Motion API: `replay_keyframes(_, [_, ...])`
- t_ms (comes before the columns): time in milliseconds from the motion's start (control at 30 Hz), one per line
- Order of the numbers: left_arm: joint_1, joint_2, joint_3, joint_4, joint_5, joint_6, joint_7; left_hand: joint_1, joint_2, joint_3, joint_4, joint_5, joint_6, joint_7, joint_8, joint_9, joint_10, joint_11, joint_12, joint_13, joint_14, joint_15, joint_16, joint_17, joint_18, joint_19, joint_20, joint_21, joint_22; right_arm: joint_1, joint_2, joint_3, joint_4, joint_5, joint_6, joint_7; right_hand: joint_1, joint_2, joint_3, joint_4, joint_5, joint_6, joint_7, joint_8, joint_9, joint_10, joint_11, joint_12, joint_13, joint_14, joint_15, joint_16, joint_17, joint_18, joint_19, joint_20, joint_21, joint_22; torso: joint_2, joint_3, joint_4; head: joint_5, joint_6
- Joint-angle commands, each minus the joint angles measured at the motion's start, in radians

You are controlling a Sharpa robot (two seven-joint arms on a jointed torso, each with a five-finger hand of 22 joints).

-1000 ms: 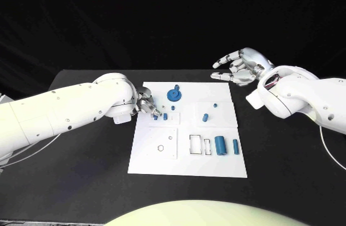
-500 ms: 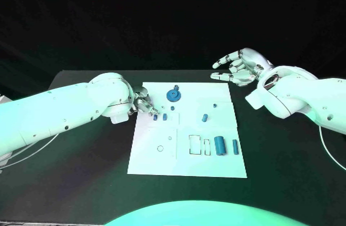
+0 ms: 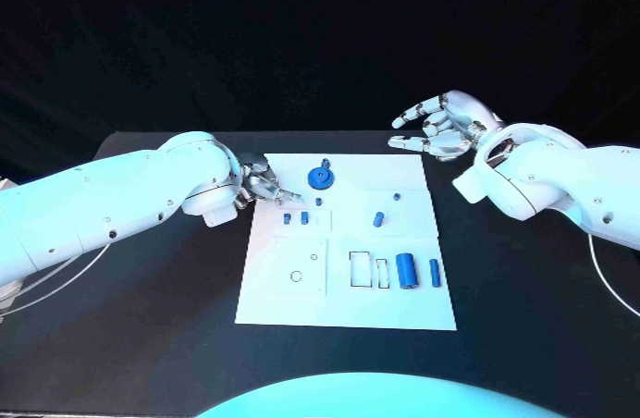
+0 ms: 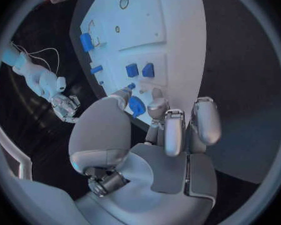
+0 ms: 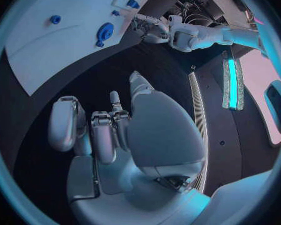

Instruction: Assemble the parts on the task board

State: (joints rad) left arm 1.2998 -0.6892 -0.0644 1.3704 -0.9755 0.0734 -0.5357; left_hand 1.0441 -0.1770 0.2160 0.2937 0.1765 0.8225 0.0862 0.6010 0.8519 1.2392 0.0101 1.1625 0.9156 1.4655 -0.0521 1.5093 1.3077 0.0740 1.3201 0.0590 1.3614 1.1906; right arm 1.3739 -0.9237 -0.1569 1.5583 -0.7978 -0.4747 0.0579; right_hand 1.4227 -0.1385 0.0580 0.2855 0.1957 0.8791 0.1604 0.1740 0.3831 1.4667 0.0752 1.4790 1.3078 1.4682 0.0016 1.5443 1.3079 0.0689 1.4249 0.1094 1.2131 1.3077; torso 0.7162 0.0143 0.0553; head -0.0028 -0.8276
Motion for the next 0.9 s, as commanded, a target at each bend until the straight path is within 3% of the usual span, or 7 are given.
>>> replay_keyframes(33, [0.0,-0.004,0.002,0.006,0.093,-0.095,0.111,0.021,0.028,-0.045,0.0,-0.004,-0.041,0.017,-0.017,-0.023,-0.086,0.018,-0.073,-0.109,0.039,0.019,-0.038,0.092,0.032,-0.055,0.012,-0.051,-0.077,-0.001,0.0,0.0,0.0,-0.005,0.007,0.014,-0.008,0.003,-0.005,0.001,0.002,-0.007,0.003,0.006,0.001,0.009,0.004,-0.006,0.163,0.081,0.003,-0.006,0.168,0.009,-0.005,-0.003,-0.004,0.038,0.0,0.0002,-0.0001,-0.001,0.003])
replay_keyframes(100, [0.0,-0.008,0.003,0.01,0.104,-0.135,0.188,0.058,0.04,-0.057,-0.002,0.002,-0.089,0.039,-0.038,-0.048,-0.205,0.039,-0.175,-0.243,0.006,0.036,-0.077,0.029,0.048,-0.112,0.024,-0.106,-0.155,-0.001,0.0,0.0,-0.001,-0.005,0.007,0.014,-0.008,0.003,-0.005,0.001,0.002,-0.007,0.003,0.006,0.001,0.009,0.004,-0.006,0.163,0.081,0.003,-0.006,0.168,0.009,-0.005,-0.003,-0.004,0.038,0.0,0.0004,-0.0002,-0.001,0.005])
replay_keyframes(133, [0.0,-0.009,0.003,0.013,0.104,-0.157,0.222,0.058,0.04,-0.057,-0.002,0.002,-0.089,0.039,-0.038,-0.048,-0.205,0.039,-0.175,-0.243,0.006,0.036,-0.077,0.029,0.048,-0.112,0.024,-0.106,-0.155,-0.001,0.0,0.0,-0.001,-0.004,0.007,0.014,-0.008,0.003,-0.005,0.001,0.002,-0.007,0.003,0.006,0.001,0.009,0.004,-0.006,0.163,0.081,0.003,-0.006,0.168,0.009,-0.005,-0.003,-0.004,0.038,0.0,0.0005,0.0005,-0.002,0.006])
replay_keyframes(167, [0.0,-0.009,0.003,0.015,0.099,-0.18,0.258,0.12,0.042,-0.058,-0.005,0.01,-0.153,0.072,-0.063,-0.076,-0.299,0.07,-0.232,-0.276,-0.125,0.065,-0.217,-0.167,0.09,-0.294,0.047,-0.281,-0.388,-0.001,0.0,0.0,-0.002,-0.004,0.007,0.014,-0.008,0.003,-0.005,0.001,0.002,-0.007,0.003,0.006,0.001,0.009,0.004,-0.006,0.163,0.081,0.003,-0.006,0.168,0.009,-0.005,-0.003,-0.004,0.038,0.0,0.0004,0.001,-0.003,0.008])
replay_keyframes(267, [-0.006,-0.006,-0.002,0.021,0.049,-0.263,0.403,0.339,0.025,0.013,-0.02,0.017,-0.235,0.109,-0.104,-0.154,-0.454,0.112,-0.361,-0.378,-0.408,0.107,-0.49,-0.489,0.106,-0.409,0.088,-0.464,-0.532,-0.002,-0.001,0.0,-0.004,-0.004,0.006,0.015,-0.008,0.004,-0.005,0.001,0.002,-0.007,0.003,0.006,0.001,0.009,0.004,-0.007,0.162,0.081,0.003,-0.007,0.168,0.009,-0.005,-0.003,-0.005,0.038,0.0,0.0001,0.0026,-0.002,0.011])
replay_keyframes(500, [-0.032,0.017,-0.013,0.018,-0.152,-0.34,0.562,0.48,-0.048,0.115,-0.017,0.011,-0.224,0.104,-0.108,-0.274,-0.507,0.117,-0.47,-0.518,-0.444,0.11,-0.492,-0.55,0.109,-0.389,0.096,-0.529,-0.577,-0.002,0.0,0.0,-0.006,-0.001,0.005,0.016,-0.008,0.004,-0.005,0.001,0.002,-0.007,0.003,0.007,0.001,0.008,0.004,-0.007,0.162,0.08,0.003,-0.007,0.167,0.009,-0.005,-0.003,-0.004,0.038,0.001,-0.0008,-0.0007,-0.003,0.016])
replay_keyframes(900, [-0.042,0.077,-0.029,-0.027,-0.374,-0.262,0.531,0.481,-0.07,0.128,-0.011,0.01,-0.155,0.094,-0.112,-0.384,-0.506,0.116,-0.49,-0.601,-0.39,0.108,-0.381,-0.558,0.109,-0.353,0.093,-0.477,-0.542,-0.003,0.001,0.0,-0.004,0.0,0.005,0.015,-0.008,0.005,-0.004,0.001,0.002,-0.007,0.003,0.007,0.001,0.008,0.004,-0.007,0.162,0.08,0.003,-0.007,0.167,0.009,-0.005,-0.003,-0.004,0.038,0.003,0.0007,-0.001,-0.005,0.016])
